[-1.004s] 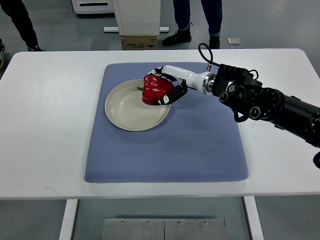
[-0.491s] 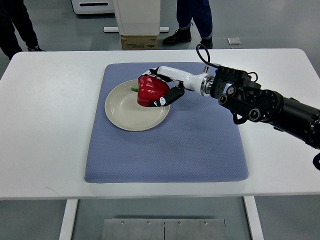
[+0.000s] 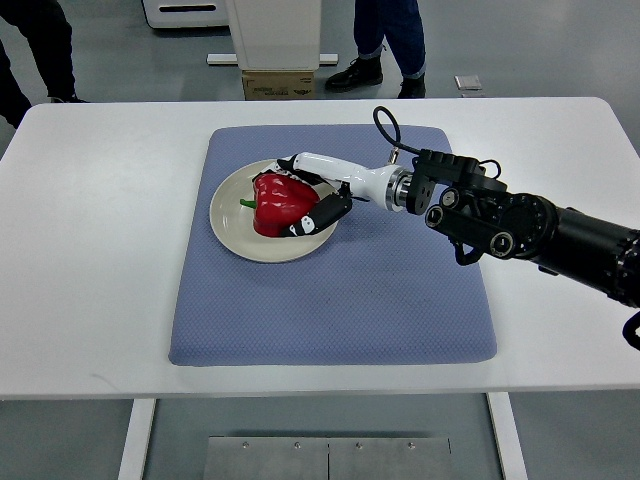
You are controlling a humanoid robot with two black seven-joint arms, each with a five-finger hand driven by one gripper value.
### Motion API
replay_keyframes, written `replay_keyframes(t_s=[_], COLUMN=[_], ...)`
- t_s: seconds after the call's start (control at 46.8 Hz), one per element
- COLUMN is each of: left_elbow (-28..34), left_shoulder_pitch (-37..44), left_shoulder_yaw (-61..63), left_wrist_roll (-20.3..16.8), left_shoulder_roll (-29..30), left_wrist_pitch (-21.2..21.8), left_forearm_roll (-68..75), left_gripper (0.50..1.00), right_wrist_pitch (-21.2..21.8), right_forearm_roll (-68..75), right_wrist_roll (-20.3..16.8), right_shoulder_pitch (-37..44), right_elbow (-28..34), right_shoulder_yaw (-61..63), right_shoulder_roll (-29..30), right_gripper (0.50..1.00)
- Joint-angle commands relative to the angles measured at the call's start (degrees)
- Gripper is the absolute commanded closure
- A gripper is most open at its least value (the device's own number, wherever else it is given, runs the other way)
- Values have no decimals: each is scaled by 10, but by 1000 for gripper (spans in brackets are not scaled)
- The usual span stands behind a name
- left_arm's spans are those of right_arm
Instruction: Place red pepper on plate with right hand
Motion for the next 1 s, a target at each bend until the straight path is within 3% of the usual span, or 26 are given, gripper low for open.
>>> replay_keyframes(t_s=[0.0,0.171,0.192,0.235,0.278,0.449,0.534,0.983], left_elbow=[0,0,0,0,0,0,0,0], left_shoulder_pitch=[0,0,0,0,0,0,0,0], left_shoulder_yaw=[0,0,0,0,0,0,0,0], left_wrist_roll=[0,-1,0,0,0,-1,-1,0], left_shoulder_roll=[0,0,0,0,0,0,0,0], left_wrist_pitch=[0,0,0,0,0,0,0,0], left_forearm_roll=[0,0,0,1,0,0,0,0], left_gripper=[500,500,500,500,500,500,500,500], right_wrist_pitch=[0,-1,-2,-2,-3,-3,-3,-3], right_forearm_roll=[0,1,1,1,1,2,2,17], right_wrist_roll=[-10,-42,-42,-43,-43,-50,-57,-76], right_shoulder_pitch=[-3,-9,-10,-12,-13,-12,-9,1], right_elbow=[0,-1,-1,-1,-1,-2,-2,-3], right_shoulder_yaw=[-1,0,0,0,0,2,2,43], right_shoulder_roll=[0,0,0,0,0,0,0,0], right_gripper=[1000,1000,961,838,760,524,505,502])
